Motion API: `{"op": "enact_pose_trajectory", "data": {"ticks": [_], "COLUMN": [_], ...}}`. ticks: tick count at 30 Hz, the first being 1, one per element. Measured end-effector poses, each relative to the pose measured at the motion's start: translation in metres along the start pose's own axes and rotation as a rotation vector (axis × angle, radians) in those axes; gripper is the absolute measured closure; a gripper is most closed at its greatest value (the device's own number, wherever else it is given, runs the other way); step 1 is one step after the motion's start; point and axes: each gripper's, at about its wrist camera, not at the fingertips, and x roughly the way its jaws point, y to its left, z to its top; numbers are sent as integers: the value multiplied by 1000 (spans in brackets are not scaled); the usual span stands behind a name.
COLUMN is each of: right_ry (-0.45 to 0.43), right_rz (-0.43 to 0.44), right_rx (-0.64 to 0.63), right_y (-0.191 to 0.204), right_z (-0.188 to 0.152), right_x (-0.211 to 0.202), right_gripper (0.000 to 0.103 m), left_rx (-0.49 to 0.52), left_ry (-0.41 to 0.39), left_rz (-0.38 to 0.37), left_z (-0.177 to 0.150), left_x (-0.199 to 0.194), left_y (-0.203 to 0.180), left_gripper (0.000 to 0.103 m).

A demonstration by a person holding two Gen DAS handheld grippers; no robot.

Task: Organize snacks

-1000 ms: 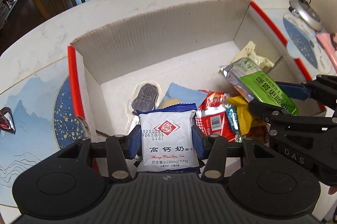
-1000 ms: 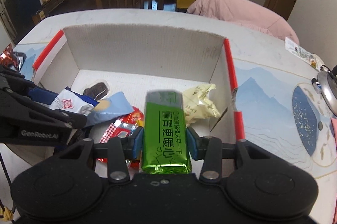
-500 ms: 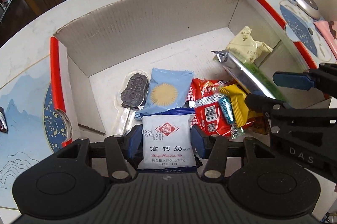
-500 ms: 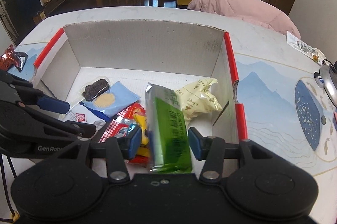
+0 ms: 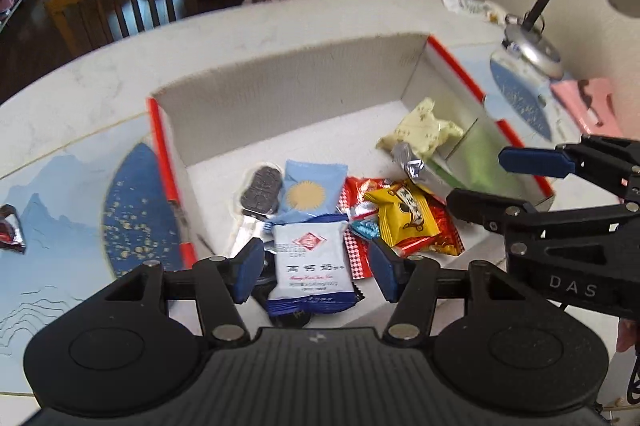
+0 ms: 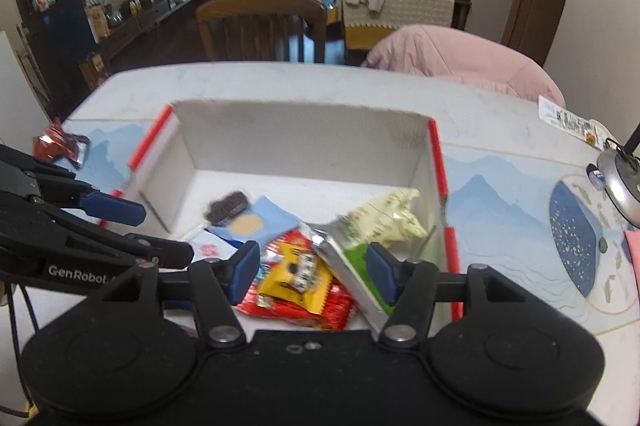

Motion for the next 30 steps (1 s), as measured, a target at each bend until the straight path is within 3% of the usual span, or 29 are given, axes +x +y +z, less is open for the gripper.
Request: {"op": "enact_pose_trajectory", "data": {"ticks": [7, 9, 13, 17, 20, 26, 30], "right_ry": [-65, -83, -112, -120, -133, -152, -141], "right_rz": [47, 64, 101, 143, 167, 209, 224], "right_rx": [-25, -35, -56, -74, -90, -98, -114], "right_y": [37, 51, 79, 110, 135, 180, 207], "right_z": [9, 14, 21, 29, 34, 44, 49], "right_x": [-25, -30, -36, -35, -35, -27, -16], "right_gripper": [40, 32, 26, 22, 13, 0, 0], "left_rx": [-46, -54, -81, -103, -119, -142, -140], "left_ry": [-85, -112, -161, -194, -222, -250, -253], "left_rz": [-1, 5, 24, 42, 59, 85, 102], "left_z": [-12, -18, -33, -47, -58, -77, -88], "left_x": [-44, -56, -79, -97, -110, -126, -132], "left_y": [35, 47, 76, 105, 129, 178, 213], "left_gripper": [45, 45, 37, 36, 31, 30, 30]}}
